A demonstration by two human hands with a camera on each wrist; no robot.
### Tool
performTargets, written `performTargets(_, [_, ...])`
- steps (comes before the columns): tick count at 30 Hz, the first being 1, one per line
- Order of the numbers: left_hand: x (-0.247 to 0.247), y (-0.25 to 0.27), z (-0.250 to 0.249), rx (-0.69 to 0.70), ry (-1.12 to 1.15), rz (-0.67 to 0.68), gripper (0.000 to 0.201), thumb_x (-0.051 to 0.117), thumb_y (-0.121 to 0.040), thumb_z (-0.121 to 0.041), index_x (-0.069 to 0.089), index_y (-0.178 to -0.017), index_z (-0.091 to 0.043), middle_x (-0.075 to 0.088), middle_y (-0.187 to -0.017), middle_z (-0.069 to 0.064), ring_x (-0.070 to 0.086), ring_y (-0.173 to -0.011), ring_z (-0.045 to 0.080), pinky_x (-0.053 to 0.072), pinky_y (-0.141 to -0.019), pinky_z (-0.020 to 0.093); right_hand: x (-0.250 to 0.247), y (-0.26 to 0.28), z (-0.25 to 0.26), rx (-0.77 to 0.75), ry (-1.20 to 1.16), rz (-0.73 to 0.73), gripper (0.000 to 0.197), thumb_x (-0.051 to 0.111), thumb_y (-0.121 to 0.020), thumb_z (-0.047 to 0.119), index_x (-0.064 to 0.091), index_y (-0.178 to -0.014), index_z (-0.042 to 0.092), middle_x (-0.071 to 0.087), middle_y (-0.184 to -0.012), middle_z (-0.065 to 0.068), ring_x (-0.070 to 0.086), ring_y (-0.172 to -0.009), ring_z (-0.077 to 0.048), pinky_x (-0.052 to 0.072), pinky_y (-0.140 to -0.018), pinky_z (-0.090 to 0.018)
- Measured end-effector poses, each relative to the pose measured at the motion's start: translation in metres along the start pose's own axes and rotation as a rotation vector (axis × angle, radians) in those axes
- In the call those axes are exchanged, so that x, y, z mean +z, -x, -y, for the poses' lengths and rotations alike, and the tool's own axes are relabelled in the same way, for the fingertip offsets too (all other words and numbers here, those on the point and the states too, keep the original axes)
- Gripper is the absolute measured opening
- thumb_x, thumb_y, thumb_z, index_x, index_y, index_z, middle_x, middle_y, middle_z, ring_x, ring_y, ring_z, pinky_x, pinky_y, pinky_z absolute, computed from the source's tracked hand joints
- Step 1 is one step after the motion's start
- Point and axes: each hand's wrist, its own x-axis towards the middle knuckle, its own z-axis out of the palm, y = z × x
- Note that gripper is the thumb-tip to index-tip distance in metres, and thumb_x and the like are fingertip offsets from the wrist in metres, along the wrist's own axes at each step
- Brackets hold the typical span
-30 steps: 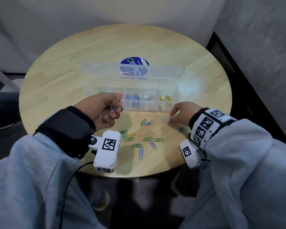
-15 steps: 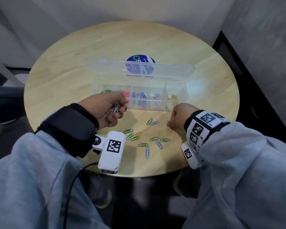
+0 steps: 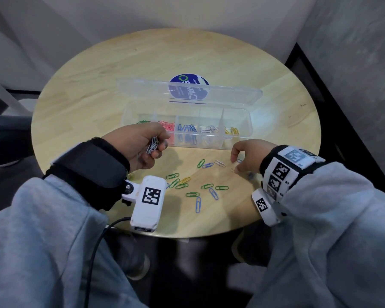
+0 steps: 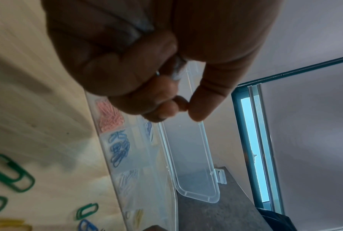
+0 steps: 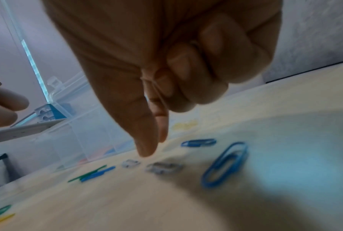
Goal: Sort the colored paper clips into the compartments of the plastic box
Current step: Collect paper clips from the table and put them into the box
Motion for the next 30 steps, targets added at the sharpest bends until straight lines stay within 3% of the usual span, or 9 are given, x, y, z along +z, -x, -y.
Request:
performTargets(2, [0.001,-0.001,-0.001,0.003,-0.001,0.002,0.023,0.043,-0.086,-0.01,0.039,-0.065,-0.017,0.043,-0.051,-0.002,0.031,-0.038,0.006,0.016,-0.032,0.009,0.002,0.002,-0.001,0.001,0.026,0.041,0.021,0.066,-0.077,0.015,0.051,-0.07,0.028,0.052,-0.064,0.007,0.054,-0.063,-0.017,0.046,-0.064,-0.025])
performTargets(6, [0.005,-0.002,-0.001,-0.002,-0.023,0.013,0.025,0.043,-0.086,-0.009,0.041,-0.062,-0.016,0.043,-0.053,-0.001,0.031,-0.039,0.007,0.016,-0.032,0.01,0.007,0.001,0.007,-0.025,0.117,0.09,0.019,0.063,-0.079,0.013,0.052,-0.065,0.021,0.051,-0.061,0.008,0.052,-0.065,-0.016,0.038,-0.054,-0.021])
performTargets(9, [0.004,-0.003,0.001,-0.012,-0.016,0.013,0.025,0.043,-0.086,-0.009,0.042,-0.062,-0.016,0.045,-0.053,-0.001,0.033,-0.038,0.006,0.02,-0.032,0.009,0.006,0.002,0.008,-0.009,0.047,0.153,0.025,0.066,-0.077,0.015,0.051,-0.058,0.02,0.056,-0.066,0.003,0.051,-0.071,-0.018,0.043,-0.062,-0.024])
performTargets(11, [0.002,-0.002,0.001,-0.023,0.002,0.004,0.021,0.043,-0.087,-0.009,0.048,-0.067,-0.015,0.048,-0.053,-0.001,0.038,-0.037,0.006,0.025,-0.032,0.009,0.002,0.004,0.006,-0.001,-0.121,0.164,0.022,0.064,-0.075,0.013,0.053,-0.056,0.018,0.06,-0.068,-0.002,0.05,-0.063,-0.019,0.044,-0.065,-0.028])
performTargets(14, [-0.002,-0.002,0.002,-0.032,0.043,0.022,0.022,0.039,-0.089,-0.006,0.059,-0.082,-0.011,0.055,-0.061,0.003,0.05,-0.039,0.007,0.038,-0.034,0.011,-0.003,0.005,0.003,0.0,-0.493,0.204,0.019,0.062,-0.075,0.006,0.056,-0.059,0.014,0.055,-0.064,-0.008,0.041,-0.05,-0.019,0.036,-0.056,-0.029])
performTargets(19, [-0.006,0.0,0.001,-0.037,0.179,0.107,0.031,0.031,-0.087,0.001,0.061,-0.096,-0.003,0.06,-0.081,0.01,0.068,-0.054,0.014,0.055,-0.048,0.016,-0.002,0.003,0.005,0.015,-0.903,0.257,0.026,0.044,-0.087,-0.011,0.053,-0.075,0.009,0.05,-0.066,-0.01,0.047,-0.041,-0.011,0.034,-0.037,-0.015])
performTargets(24, [-0.012,0.001,0.001,-0.046,0.256,0.156,0.042,0.022,-0.083,0.006,0.061,-0.098,-0.001,0.062,-0.088,0.013,0.072,-0.063,0.018,0.058,-0.062,0.021,-0.005,0.003,0.005,0.104,-1.041,0.234,0.031,0.03,-0.09,-0.004,0.053,-0.072,0.006,0.039,-0.064,-0.006,0.042,-0.053,-0.016,0.036,-0.034,-0.014])
performTargets(27, [-0.014,0.001,0.002,-0.047,0.264,0.155,0.046,0.019,-0.08,0.009,0.06,-0.1,0.001,0.062,-0.091,0.015,0.072,-0.066,0.019,0.058,-0.064,0.022,-0.005,0.002,0.005,0.145,-1.124,0.212,0.028,0.038,-0.093,0.008,0.046,-0.066,0.009,0.039,-0.062,-0.005,0.044,-0.046,-0.014,0.033,-0.034,-0.015])
performTargets(30, [-0.013,0.0,0.002,-0.033,0.25,0.138,0.049,0.017,-0.078,0.013,0.06,-0.099,0.001,0.063,-0.094,0.016,0.073,-0.067,0.019,0.059,-0.065,0.021,-0.002,-0.001,0.003,0.112,-0.896,0.146,0.028,0.059,-0.089,0.023,0.044,-0.067,0.015,0.038,-0.059,-0.001,0.036,-0.044,-0.012,0.03,-0.039,-0.018])
